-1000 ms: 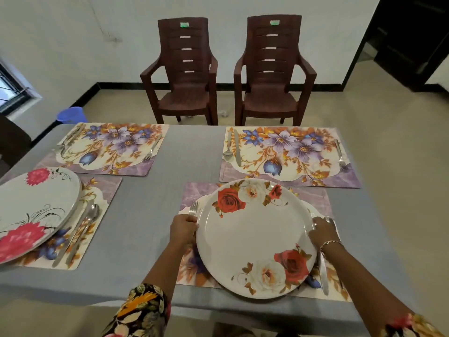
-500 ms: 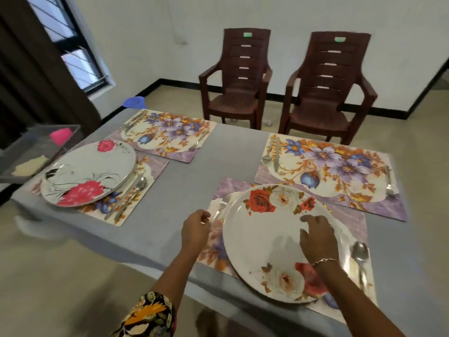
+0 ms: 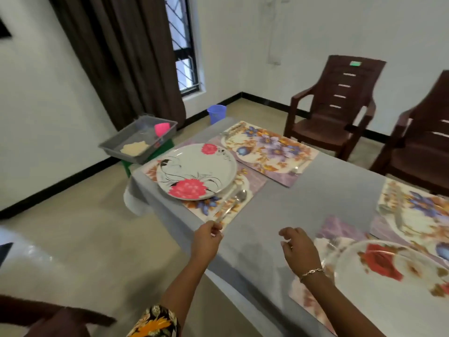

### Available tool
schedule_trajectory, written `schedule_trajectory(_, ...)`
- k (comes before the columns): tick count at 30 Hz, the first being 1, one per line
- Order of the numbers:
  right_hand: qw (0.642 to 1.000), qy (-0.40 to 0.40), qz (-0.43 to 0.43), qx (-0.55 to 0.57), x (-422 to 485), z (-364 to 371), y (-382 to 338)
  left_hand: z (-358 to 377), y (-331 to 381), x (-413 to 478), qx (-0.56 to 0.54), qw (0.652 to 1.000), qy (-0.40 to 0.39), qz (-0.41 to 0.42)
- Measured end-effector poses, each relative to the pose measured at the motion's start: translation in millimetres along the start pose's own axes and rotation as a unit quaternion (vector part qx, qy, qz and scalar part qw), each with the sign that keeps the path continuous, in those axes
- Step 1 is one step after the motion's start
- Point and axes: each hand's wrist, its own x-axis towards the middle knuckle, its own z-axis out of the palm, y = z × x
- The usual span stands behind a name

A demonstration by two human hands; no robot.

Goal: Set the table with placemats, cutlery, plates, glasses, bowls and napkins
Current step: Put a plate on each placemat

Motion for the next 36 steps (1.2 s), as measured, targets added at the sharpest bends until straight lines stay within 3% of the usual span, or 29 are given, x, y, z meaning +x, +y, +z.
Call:
schedule_trajectory(3,1.0,0.004,-0.021,0.008,35.8,30.9,-46.2,-43.1,-21.1,34.2,-0.02,1.0,0.02,-0.006)
schedule_trajectory(12,0.997,0.019,0.038,0.06,121.4,86.0,-129.1,-132.6,-61.4,117.2,-0.029,0.999,0.021,-0.035)
schedule_trajectory(19,0.994,0.043,0.081,0.058,200.3,111.1,-141.5,-160.1,-69.2,201.0,-0.053,0.995,0.048,-0.069)
schedule_trajectory(24,0.987,0.072,0.136,0.049,254.9,119.4,-144.2,-167.8,-59.7,268.8,-0.005,0.995,0.076,-0.069)
schedule_trajectory(30,0.976,0.022,0.217,0.008,283.6,127.8,-138.9,-170.2,-51.7,321.9,0.078,0.993,0.059,-0.071)
schedule_trajectory(36,0.961,0.041,0.272,-0.014,286.0,135.7,-135.8,-159.9,-59.9,345.0,0.124,0.987,-0.008,-0.104)
